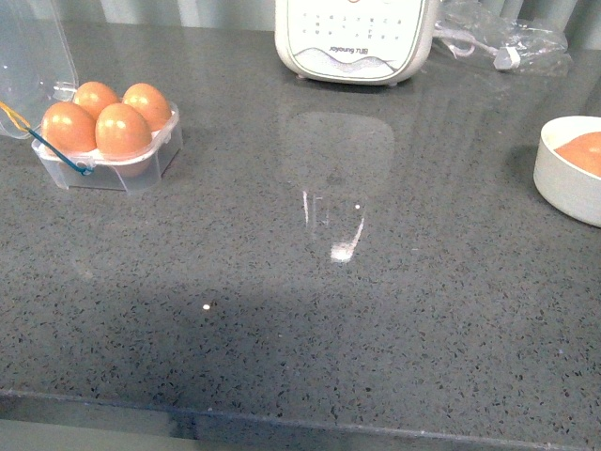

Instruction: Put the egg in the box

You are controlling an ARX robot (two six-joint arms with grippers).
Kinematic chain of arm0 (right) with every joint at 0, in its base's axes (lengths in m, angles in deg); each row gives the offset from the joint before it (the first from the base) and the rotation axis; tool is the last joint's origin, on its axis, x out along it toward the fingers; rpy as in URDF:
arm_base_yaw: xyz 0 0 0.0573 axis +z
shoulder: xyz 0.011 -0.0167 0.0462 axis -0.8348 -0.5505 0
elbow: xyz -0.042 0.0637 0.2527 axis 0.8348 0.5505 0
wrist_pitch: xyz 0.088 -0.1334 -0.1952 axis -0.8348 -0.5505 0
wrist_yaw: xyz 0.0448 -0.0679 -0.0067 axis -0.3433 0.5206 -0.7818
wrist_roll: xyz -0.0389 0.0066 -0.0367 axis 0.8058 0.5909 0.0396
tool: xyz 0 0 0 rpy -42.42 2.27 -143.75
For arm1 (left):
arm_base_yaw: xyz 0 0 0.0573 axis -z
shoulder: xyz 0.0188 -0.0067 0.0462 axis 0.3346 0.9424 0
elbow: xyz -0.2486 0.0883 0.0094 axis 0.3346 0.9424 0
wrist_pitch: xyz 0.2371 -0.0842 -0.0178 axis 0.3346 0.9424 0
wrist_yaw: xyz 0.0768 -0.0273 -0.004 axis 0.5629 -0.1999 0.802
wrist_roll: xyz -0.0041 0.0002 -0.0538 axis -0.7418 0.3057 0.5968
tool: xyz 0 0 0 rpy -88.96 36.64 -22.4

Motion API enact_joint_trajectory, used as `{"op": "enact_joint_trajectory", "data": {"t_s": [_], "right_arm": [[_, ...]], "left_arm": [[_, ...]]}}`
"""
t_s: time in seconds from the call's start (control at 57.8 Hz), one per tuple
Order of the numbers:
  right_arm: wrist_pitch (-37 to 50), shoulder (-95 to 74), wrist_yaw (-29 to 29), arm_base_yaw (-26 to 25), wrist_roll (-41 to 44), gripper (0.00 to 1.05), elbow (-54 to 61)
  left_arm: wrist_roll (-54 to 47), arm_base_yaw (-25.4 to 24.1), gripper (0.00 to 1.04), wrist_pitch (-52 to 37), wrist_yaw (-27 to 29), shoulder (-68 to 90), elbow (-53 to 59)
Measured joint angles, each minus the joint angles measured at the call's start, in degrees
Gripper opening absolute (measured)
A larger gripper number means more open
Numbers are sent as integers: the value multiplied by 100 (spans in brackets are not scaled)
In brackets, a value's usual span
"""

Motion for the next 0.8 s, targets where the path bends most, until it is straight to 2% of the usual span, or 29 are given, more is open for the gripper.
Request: {"op": "enact_joint_trajectory", "data": {"t_s": [0.052, 0.087, 0.242, 0.554, 0.796], "right_arm": [[431, 302, -269, -216, -345, 85, 289], [420, 535, -339, -282, -522, 80, 413], [-310, 1648, -476, -363, -874, 55, 688], [-640, 2583, 452, 503, -986, 3, 1200], [-817, 3038, 946, 1021, -990, 3, 1429]], "left_arm": [[0, 0, 98, -2, 0, 0, 0], [0, 0, 98, 0, 0, 0, 0], [0, 0, 98, 0, 0, 0, 0], [0, 0, 98, 0, 0, 0, 0], [0, 0, 98, 0, 0, 0, 0]]}}
